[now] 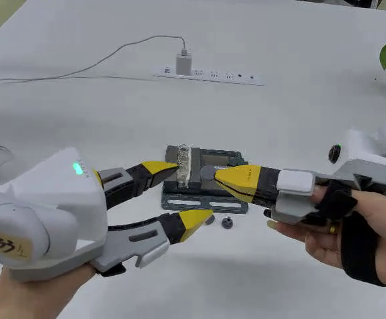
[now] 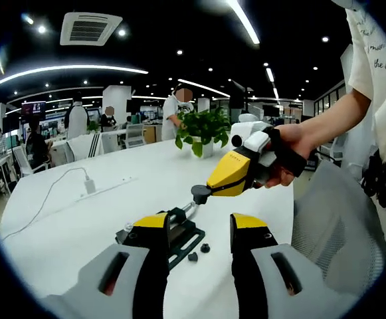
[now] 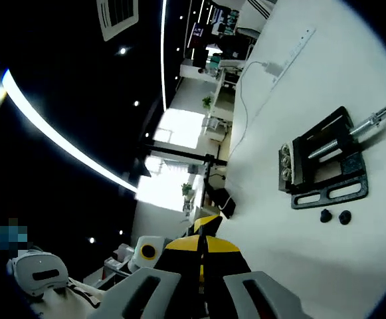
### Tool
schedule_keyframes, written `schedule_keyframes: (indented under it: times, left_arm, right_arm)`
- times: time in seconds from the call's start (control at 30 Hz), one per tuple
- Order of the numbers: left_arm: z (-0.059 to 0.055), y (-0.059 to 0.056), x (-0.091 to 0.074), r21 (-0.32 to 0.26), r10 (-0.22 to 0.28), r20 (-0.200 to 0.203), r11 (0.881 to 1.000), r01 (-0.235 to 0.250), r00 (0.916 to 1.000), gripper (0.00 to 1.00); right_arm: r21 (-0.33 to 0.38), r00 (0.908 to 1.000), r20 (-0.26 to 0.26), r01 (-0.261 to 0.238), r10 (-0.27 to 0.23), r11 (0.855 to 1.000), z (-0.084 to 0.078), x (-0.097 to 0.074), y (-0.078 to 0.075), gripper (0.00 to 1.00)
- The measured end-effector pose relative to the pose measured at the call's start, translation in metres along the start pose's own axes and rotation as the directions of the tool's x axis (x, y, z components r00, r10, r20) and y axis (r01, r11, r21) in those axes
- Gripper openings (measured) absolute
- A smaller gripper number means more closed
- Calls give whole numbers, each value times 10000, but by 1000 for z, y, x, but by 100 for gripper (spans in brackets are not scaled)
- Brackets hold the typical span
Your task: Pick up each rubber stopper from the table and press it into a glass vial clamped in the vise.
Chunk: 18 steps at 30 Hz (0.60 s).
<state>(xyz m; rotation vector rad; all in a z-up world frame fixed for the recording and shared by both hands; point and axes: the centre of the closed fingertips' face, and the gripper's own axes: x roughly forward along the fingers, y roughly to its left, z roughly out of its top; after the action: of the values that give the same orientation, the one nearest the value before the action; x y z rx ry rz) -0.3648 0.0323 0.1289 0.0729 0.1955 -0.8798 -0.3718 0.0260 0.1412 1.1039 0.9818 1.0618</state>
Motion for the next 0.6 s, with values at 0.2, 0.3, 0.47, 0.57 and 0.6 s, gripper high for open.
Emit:
schedule_keyframes:
  times: [0.2, 0.3, 0.47, 0.57, 0.6]
  left_arm:
    - [2, -8, 5, 75, -344, 122, 9994, 343, 9993, 20]
    - [3, -11, 6, 82, -429, 148, 9991, 428, 9990, 15]
    - [5, -11, 6, -45, -391, 291, 9992, 392, 9988, 10]
    - [8, -11, 6, -164, -391, 424, 9991, 398, 9983, 7]
    - [8, -11, 6, -188, -393, 429, 9990, 401, 9983, 7]
  right_arm:
    - [1218, 9999, 34, 105, -110, 9925, -6, -4, -3, 0]
    - [1842, 9997, 221, -148, 109, 9828, -3, -6, -2, 0]
    - [2165, 9992, 315, -305, 243, 9758, -3, -7, -3, 0]
    - [2287, 9992, 332, -286, 216, 9731, -5, -8, -4, 0]
    - [2355, 9991, 360, -297, 218, 9714, -6, -7, -4, 0]
